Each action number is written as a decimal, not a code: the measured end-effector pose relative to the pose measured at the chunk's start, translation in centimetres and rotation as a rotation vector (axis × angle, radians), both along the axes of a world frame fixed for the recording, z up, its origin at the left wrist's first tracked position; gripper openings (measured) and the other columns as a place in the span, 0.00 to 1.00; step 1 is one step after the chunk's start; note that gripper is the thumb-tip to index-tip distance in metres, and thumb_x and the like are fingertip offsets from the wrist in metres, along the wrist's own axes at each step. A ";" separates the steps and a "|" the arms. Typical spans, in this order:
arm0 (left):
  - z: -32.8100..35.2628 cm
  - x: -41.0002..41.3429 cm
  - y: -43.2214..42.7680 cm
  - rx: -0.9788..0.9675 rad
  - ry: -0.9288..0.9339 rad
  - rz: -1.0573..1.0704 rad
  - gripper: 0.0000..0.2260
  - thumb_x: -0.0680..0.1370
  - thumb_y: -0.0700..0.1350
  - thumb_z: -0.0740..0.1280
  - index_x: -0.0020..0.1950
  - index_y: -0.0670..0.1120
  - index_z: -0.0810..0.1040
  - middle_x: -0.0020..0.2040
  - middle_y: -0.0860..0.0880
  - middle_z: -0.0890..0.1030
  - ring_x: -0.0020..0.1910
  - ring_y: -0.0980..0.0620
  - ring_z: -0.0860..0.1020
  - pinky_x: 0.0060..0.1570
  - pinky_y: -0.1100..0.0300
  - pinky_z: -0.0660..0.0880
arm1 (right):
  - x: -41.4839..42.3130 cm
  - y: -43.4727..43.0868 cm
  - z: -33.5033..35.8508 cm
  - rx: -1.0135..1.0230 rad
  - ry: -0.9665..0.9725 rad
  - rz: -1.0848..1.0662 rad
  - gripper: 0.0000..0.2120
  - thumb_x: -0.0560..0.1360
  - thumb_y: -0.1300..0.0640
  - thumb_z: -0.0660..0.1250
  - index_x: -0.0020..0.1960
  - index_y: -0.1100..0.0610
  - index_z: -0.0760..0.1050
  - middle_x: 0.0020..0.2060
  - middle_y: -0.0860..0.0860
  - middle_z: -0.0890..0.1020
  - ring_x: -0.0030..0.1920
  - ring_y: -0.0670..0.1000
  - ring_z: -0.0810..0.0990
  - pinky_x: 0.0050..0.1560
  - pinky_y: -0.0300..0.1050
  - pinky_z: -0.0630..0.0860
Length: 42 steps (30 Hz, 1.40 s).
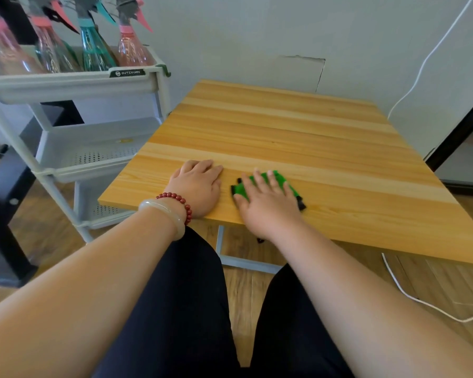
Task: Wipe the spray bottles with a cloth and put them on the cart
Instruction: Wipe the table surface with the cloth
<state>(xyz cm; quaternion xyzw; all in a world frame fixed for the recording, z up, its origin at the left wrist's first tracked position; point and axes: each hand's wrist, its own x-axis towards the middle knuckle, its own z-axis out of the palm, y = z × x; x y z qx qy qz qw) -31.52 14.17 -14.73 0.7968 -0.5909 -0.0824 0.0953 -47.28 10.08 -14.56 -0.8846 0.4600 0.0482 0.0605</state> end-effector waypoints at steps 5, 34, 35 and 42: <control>0.1 -0.1 0.0 0.008 0.004 -0.011 0.22 0.86 0.52 0.47 0.80 0.54 0.56 0.81 0.54 0.55 0.79 0.50 0.50 0.76 0.47 0.49 | -3.0 -3.1 0.6 0.029 0.017 -0.044 0.27 0.83 0.39 0.39 0.80 0.43 0.39 0.79 0.48 0.40 0.79 0.54 0.39 0.77 0.56 0.40; 1.9 2.4 -1.6 0.056 -0.024 0.011 0.22 0.85 0.50 0.50 0.80 0.51 0.58 0.79 0.50 0.60 0.78 0.46 0.57 0.74 0.45 0.56 | -1.1 -10.7 1.1 0.072 0.040 -0.246 0.28 0.83 0.39 0.40 0.80 0.44 0.42 0.80 0.49 0.41 0.80 0.55 0.40 0.78 0.58 0.42; 2.0 3.0 -1.9 0.077 -0.026 0.025 0.22 0.85 0.51 0.50 0.80 0.52 0.58 0.80 0.50 0.59 0.78 0.45 0.55 0.75 0.44 0.55 | -0.7 -10.8 1.1 0.086 0.044 -0.273 0.28 0.83 0.39 0.40 0.81 0.45 0.42 0.80 0.49 0.40 0.79 0.55 0.39 0.78 0.58 0.41; 1.6 6.0 -5.0 0.078 -0.006 0.087 0.22 0.85 0.53 0.49 0.80 0.53 0.58 0.81 0.51 0.55 0.79 0.46 0.52 0.76 0.46 0.52 | 4.4 -5.9 1.0 0.084 0.025 0.282 0.26 0.83 0.39 0.42 0.80 0.41 0.41 0.79 0.43 0.38 0.79 0.50 0.37 0.77 0.55 0.38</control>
